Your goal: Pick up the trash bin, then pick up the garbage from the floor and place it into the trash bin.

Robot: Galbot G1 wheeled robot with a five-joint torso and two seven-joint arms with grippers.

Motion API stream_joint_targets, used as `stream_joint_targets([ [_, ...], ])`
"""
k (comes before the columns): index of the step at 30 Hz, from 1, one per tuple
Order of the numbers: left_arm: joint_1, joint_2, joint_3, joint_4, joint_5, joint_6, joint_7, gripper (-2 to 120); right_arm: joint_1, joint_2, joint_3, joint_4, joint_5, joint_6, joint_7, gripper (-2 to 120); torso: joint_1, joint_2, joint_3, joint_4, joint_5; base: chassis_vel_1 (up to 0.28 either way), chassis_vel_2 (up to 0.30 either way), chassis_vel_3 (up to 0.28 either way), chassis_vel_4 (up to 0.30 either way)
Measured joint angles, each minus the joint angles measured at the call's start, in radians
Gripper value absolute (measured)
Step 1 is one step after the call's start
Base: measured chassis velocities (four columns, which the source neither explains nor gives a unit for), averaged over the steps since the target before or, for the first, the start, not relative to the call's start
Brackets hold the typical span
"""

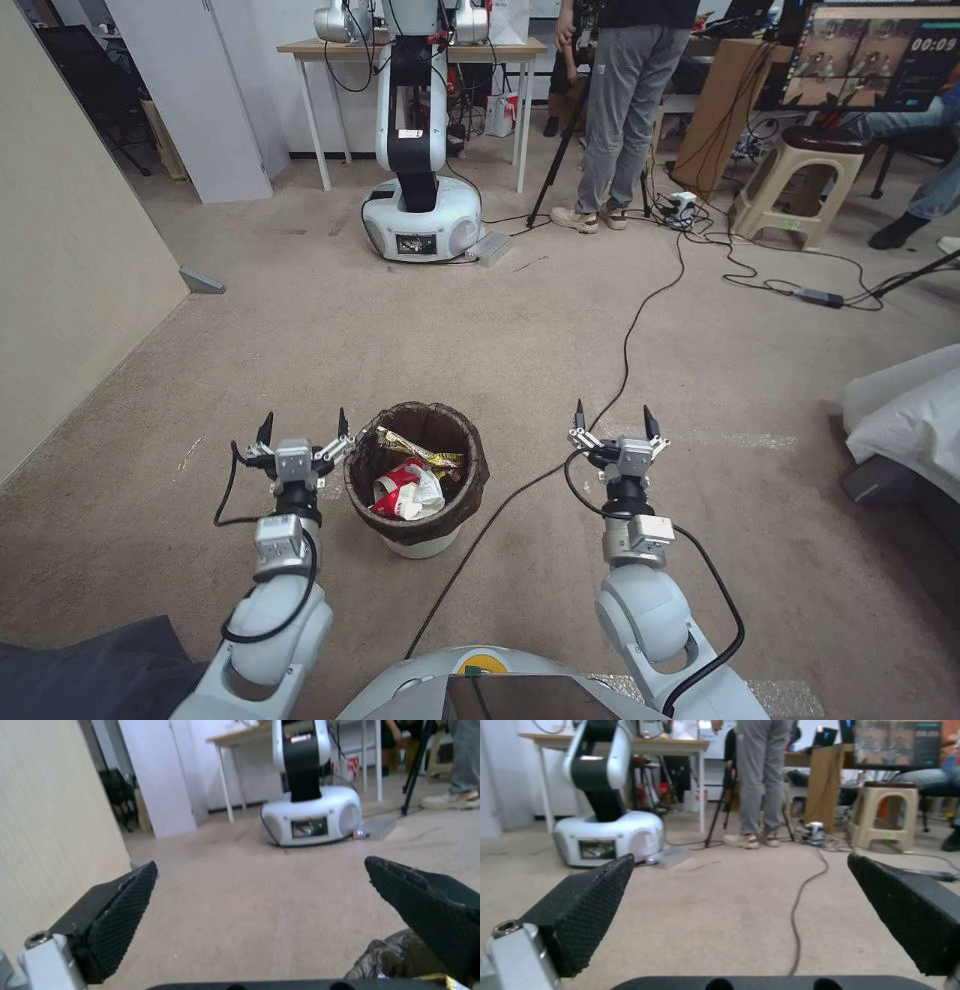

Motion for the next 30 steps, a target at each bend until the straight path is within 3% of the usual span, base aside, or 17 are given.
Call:
stream_joint_targets([
  [13, 0.007, -0.045, 0.036, 0.095, 0.071, -0.122, -0.002, 100, -0.093, 0.051, 0.11, -0.001, -0.094, 0.077, -0.01, 100, 0.0, 0.0, 0.0, -0.0003, -0.0001, 0.0, 0.0, 0.0, 0.0],
  [30, 0.007, -0.052, 0.034, 0.091, 0.088, -0.1, -0.015, 100, -0.098, 0.055, 0.113, 0.0, -0.117, 0.077, 0.0, 100, 0.0, 0.0, 0.0, -0.0003, -0.0001, 0.0, 0.0, 0.0, 0.0],
])
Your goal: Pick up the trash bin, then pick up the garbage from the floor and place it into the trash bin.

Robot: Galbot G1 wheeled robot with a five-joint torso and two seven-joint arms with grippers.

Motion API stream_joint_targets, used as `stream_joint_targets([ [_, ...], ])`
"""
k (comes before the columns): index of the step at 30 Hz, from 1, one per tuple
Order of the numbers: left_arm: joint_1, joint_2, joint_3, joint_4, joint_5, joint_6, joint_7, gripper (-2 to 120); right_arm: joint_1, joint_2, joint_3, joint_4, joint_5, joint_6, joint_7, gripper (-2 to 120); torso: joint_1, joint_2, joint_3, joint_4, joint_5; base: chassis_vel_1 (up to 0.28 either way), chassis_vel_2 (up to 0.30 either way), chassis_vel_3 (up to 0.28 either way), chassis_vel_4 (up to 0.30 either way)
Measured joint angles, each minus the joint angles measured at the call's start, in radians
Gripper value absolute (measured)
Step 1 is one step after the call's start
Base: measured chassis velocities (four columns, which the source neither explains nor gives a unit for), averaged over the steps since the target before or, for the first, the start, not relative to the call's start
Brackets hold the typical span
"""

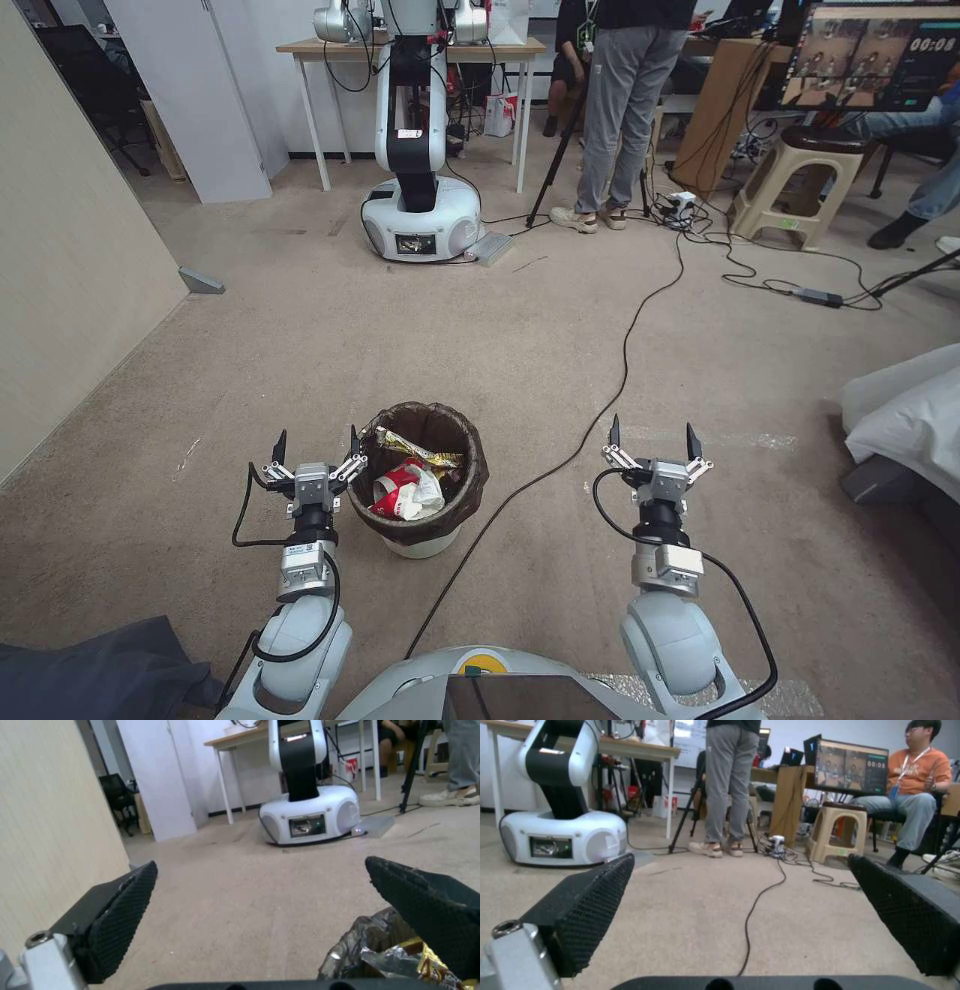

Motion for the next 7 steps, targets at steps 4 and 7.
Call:
stream_joint_targets([
  [4, 0.0, 0.0, 0.0, -0.001, -0.001, 0.001, 0.0, 100, 0.0, 0.0, 0.0, 0.0, 0.001, -0.001, 0.0, 100, 0.0, 0.0, 0.0, 0.0, 0.0, 0.0, 0.0, 0.0, 0.0],
  [7, 0.0, 0.0, 0.0, -0.001, -0.002, 0.001, 0.0, 100, 0.0, 0.0, -0.001, 0.0, 0.001, -0.001, 0.0, 100, 0.0, 0.0, 0.0, 0.0, 0.0, 0.0, 0.0, 0.0, 0.0],
])
